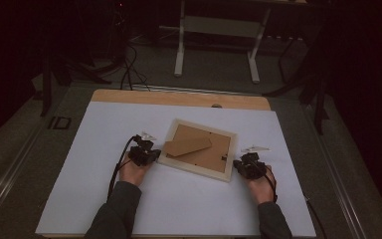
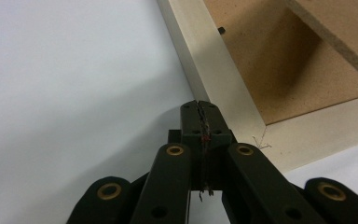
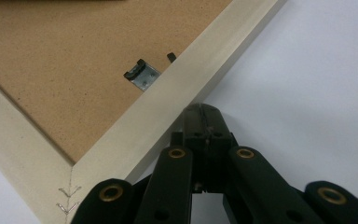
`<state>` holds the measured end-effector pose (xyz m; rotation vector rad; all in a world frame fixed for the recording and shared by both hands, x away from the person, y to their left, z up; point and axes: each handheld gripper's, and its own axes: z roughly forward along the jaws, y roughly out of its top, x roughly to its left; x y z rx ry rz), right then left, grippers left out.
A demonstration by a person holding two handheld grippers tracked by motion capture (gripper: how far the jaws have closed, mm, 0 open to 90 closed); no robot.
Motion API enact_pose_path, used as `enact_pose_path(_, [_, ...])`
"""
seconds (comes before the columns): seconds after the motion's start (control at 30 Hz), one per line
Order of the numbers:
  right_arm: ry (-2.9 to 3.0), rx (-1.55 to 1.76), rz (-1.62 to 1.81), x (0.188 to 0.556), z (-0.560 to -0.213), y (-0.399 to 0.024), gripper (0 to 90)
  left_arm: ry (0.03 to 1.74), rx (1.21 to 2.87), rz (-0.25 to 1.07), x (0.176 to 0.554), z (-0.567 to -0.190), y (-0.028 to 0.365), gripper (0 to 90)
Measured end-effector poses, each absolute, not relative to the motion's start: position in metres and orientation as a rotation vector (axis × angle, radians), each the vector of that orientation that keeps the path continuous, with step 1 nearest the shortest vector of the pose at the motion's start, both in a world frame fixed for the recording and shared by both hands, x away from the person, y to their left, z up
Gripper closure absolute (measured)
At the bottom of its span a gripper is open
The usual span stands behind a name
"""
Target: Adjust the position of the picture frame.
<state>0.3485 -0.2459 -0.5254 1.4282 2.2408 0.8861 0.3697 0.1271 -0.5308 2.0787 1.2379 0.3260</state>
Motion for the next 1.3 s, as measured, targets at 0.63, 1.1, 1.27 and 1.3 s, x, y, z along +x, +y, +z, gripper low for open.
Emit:
enact_pose_path(0.63, [2.285,1.381,0.904,0.365,-0.526,-0.224,90.0,1.256,2.066,0.36,0.353,-0.532,0.148,90.0])
enact_pose_path(1.1, [2.291,1.358,0.901,0.37,-0.526,-0.215,90.0,1.281,2.018,0.364,0.337,-0.535,0.156,90.0])
enact_pose_path(1.27, [2.293,1.346,0.894,0.371,-0.526,-0.21,90.0,1.298,1.995,0.354,0.33,-0.536,0.16,90.0])
enact_pose_path(1.3, [2.295,1.344,0.894,0.372,-0.526,-0.209,90.0,1.298,1.996,0.354,0.329,-0.536,0.16,90.0])
